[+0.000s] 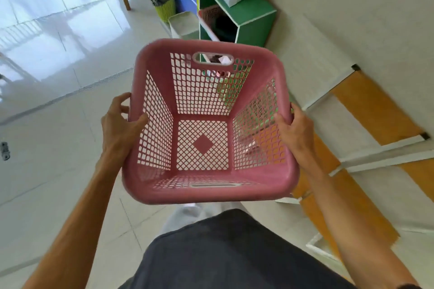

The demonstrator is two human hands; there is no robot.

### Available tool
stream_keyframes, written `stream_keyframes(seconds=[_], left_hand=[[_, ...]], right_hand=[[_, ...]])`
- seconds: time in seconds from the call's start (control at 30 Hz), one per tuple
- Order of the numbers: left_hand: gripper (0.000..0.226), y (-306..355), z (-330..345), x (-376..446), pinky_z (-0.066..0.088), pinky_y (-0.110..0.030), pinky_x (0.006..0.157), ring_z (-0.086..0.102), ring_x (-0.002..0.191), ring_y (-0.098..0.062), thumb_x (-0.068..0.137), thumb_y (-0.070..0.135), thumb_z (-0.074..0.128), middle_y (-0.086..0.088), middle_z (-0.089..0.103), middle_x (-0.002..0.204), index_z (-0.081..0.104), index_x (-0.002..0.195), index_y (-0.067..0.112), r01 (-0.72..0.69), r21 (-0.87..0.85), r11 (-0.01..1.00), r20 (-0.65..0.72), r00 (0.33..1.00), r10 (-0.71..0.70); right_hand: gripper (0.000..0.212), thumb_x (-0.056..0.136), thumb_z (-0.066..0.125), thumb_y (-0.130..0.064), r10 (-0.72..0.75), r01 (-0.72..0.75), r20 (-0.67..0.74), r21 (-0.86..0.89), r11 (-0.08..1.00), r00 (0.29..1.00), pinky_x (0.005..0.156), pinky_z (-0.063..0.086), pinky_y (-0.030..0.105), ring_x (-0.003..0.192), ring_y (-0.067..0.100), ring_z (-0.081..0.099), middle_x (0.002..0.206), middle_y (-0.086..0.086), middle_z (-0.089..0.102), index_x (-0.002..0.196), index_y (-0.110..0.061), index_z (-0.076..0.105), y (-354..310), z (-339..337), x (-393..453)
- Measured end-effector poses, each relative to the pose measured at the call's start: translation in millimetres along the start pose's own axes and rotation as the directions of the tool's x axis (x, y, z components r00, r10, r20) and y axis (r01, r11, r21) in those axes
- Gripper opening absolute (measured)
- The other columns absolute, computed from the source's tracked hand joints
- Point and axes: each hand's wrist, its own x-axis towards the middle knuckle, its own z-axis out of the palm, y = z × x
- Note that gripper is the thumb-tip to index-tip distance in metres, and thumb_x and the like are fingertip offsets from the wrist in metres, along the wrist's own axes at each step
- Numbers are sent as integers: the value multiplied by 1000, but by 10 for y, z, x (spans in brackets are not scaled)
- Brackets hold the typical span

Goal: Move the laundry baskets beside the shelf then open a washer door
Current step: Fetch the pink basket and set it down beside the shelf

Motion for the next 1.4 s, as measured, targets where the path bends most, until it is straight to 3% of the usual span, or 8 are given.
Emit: stream_keyframes(seconds=[0.1, 0.3, 0.73, 0.9, 1.03, 1.13, 1.27, 1.4], left_hand=[[67, 148, 181, 618, 36, 2, 50, 58, 67, 23, 77, 37, 73, 13, 62, 97, 46, 137, 34, -50, 9, 999, 72, 996, 50], [73, 572, 809, 1719, 37, -2, 56, 58, 72, 14, 70, 42, 73, 20, 60, 89, 46, 137, 34, -192, -11, 981, 246, 951, 189], [58, 1487, 2243, 3430, 49, -26, 73, 64, 80, -13, 70, 39, 74, 8, 66, 91, 58, 124, 30, -479, -63, 876, 492, 749, 444], [64, 1637, 2758, 3763, 43, -4, 68, 61, 77, 13, 68, 41, 72, 13, 67, 95, 57, 129, 27, -524, -87, 847, 567, 673, 475], [65, 1710, 3212, 4029, 58, -31, 82, 66, 84, -2, 69, 42, 70, 6, 70, 100, 55, 131, 27, -514, -90, 853, 628, 635, 449], [67, 1772, 3525, 4229, 47, 0, 68, 59, 73, 16, 70, 42, 66, -1, 72, 100, 55, 133, 24, -555, -123, 823, 663, 571, 484], [67, 1769, 3983, 4449, 60, -43, 83, 69, 88, -19, 76, 41, 70, -6, 71, 110, 49, 137, 23, -574, -96, 813, 731, 514, 450], [76, 1615, 4454, 4451, 56, -50, 87, 63, 98, -28, 80, 25, 69, -11, 60, 122, 37, 148, 14, -617, 14, 787, 778, 501, 379]], right_hand=[[33, 91, 66, -37, 102, -101, -88, 19, 995, 991, 68, 58, 38, 70, 19, 66, 86, 2, 70, 114, -14, 65, -17, 71, 144], [36, 89, 65, -43, 284, -259, -255, 129, 957, 924, 49, 39, -3, 64, -20, 59, 72, -27, 58, 118, -22, 63, -3, 98, 408], [46, 81, 67, -51, 542, -453, -481, 298, 840, 689, 41, 40, 4, 60, -13, 63, 63, -20, 62, 120, -28, 59, 13, 240, 1227], [37, 91, 68, -39, 606, -534, -487, 295, 792, 629, 40, 40, 5, 51, -3, 62, 70, -17, 61, 119, -16, 62, 56, 432, 1488], [36, 93, 65, -38, 647, -615, -480, 247, 748, 593, 40, 38, 7, 55, -2, 59, 77, -4, 67, 119, -12, 63, 144, 580, 1755], [38, 95, 62, -41, 677, -680, -475, 199, 705, 563, 40, 36, 6, 55, -1, 57, 81, -5, 66, 120, -13, 61, 226, 693, 1955], [37, 95, 61, -41, 673, -721, -506, 134, 680, 540, 50, 37, 9, 64, 10, 59, 85, -4, 66, 118, -11, 62, 447, 923, 2176], [39, 96, 55, -44, 691, -750, -502, 119, 651, 520, 60, 48, 29, 74, 21, 65, 92, 5, 69, 119, -12, 59, 837, 1260, 2326]])
